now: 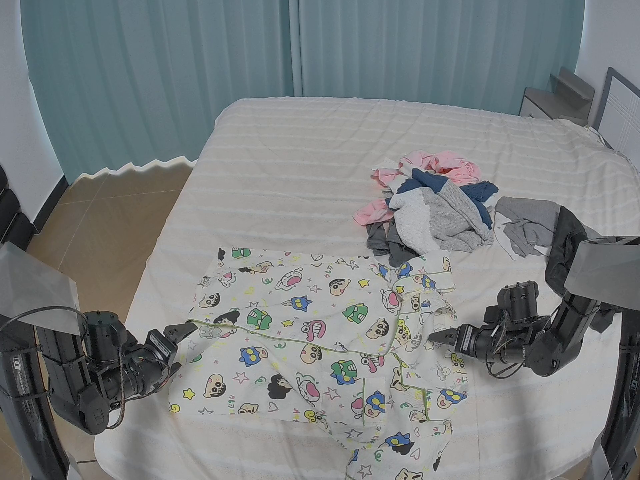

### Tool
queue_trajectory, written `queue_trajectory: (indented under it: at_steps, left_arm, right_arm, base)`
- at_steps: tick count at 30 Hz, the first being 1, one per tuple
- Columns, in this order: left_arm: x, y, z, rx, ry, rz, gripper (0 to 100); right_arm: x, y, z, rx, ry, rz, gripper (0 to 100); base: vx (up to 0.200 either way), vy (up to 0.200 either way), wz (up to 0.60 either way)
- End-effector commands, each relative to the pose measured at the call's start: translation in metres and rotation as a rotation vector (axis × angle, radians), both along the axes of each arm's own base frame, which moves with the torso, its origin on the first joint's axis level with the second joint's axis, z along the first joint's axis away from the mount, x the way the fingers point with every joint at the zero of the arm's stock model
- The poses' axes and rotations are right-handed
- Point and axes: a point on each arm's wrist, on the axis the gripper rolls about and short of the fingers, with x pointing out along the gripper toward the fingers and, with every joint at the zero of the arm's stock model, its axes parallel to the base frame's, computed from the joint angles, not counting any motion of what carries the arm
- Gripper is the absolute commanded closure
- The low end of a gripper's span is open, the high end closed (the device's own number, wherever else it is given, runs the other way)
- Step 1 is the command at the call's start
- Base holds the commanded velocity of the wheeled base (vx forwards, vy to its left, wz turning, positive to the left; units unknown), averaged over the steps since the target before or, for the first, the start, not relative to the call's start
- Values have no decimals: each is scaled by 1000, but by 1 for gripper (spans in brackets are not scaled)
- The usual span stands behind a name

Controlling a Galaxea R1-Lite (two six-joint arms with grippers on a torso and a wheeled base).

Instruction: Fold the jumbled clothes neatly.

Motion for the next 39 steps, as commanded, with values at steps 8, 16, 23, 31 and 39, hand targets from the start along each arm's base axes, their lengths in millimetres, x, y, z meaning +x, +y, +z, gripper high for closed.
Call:
queue_trajectory:
  at_steps: [8, 16, 23, 31, 39]
  left_arm:
    - [1, 0, -3, 2, 0, 2, 0]
    - [1, 0, -3, 2, 0, 3, 0]
    - [1, 0, -3, 3, 1, 5, 0]
    - [1, 0, -3, 4, 1, 6, 0]
    - [0, 0, -3, 5, 2, 4, 0]
  right_arm:
    - [-1, 2, -15, -5, 32, 4, 0]
    - [-1, 2, -12, -24, 20, -20, 100]
    - [-2, -2, -6, -39, 3, -52, 100]
    - [-12, -5, 8, -19, -1, -74, 100]
    - [-23, -22, 10, -34, 18, -116, 100]
  base:
    - [0, 0, 0]
    - [0, 0, 0]
    - [0, 0, 0]
    - [0, 0, 0]
    - [0, 0, 0]
